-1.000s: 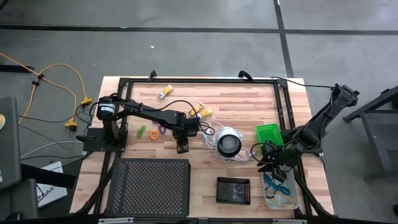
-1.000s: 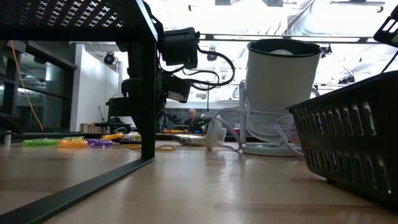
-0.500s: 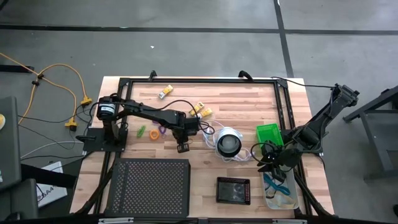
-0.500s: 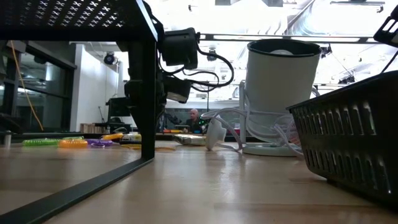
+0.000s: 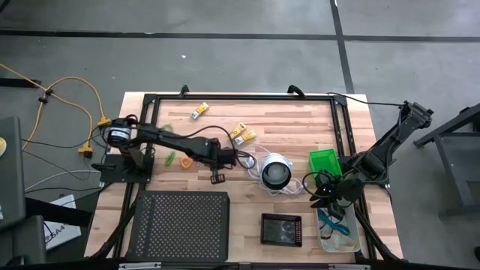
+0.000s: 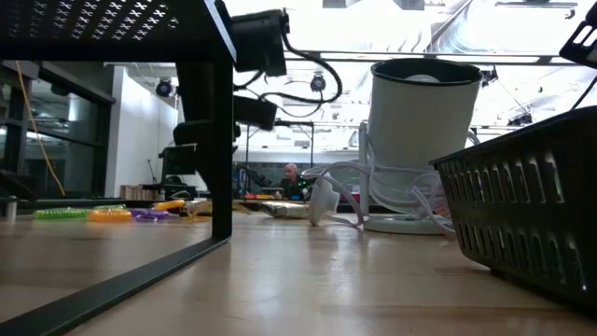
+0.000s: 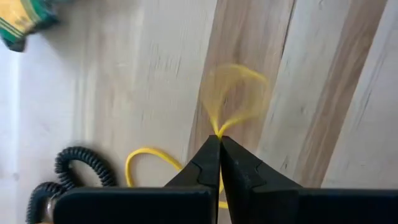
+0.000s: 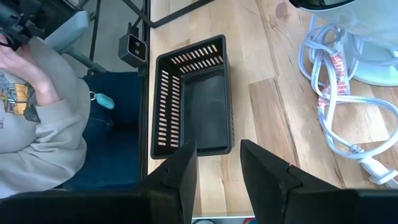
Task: Pick & Place Office Desk Supplies
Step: Put the yellow rubberband into the gray bin
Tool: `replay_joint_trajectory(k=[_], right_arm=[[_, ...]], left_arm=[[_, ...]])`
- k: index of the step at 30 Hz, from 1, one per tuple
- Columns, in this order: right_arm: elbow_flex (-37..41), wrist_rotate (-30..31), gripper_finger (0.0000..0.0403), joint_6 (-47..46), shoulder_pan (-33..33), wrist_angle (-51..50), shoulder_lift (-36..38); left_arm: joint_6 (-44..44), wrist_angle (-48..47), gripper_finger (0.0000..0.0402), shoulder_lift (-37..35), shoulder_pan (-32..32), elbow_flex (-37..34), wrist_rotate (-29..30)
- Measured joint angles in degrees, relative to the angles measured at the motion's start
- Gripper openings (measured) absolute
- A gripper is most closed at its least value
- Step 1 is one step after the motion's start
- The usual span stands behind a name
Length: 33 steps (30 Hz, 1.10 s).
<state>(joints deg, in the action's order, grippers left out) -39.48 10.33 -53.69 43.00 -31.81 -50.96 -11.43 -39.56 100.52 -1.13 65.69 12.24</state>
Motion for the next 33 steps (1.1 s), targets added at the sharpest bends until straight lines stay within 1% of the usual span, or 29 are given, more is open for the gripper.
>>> replay_joint_trajectory(k=[6, 11, 15, 20, 25, 33], right_arm=[[0.01, 0.0, 0.0112, 0.01, 0.0, -0.02, 0.0], [0.0, 0.0, 0.0112, 0.0, 0.0, -0.02, 0.0], [0.0, 0.0, 0.0112, 0.0, 0.0, -0.02, 0.0], [0.0, 0.0, 0.0112, 0.0, 0.0, -0.02, 0.0], [0.0, 0.0, 0.0112, 0.01, -0.02, 0.0, 0.0], [0.0, 0.0, 0.0112, 0.0, -0.02, 0.46, 0.0]], left_arm=[[-0.63, 0.4, 0.0, -2.65, -1.1, 0.07, 4.62], [-0.19, 0.54, 0.0, -5.66, -2.33, 0.09, 10.72], [1.9, 2.05, 0.0, -8.62, -3.83, 0.11, 17.06], [7.93, 8.09, 0.0, -12.12, -5.97, 0.27, 24.02], [15.22, 15.83, 0.0, -13.74, -7.92, 0.28, 26.56], [23.14, 26.1, 0.0, -14.59, -12.07, 0.28, 26.77]])
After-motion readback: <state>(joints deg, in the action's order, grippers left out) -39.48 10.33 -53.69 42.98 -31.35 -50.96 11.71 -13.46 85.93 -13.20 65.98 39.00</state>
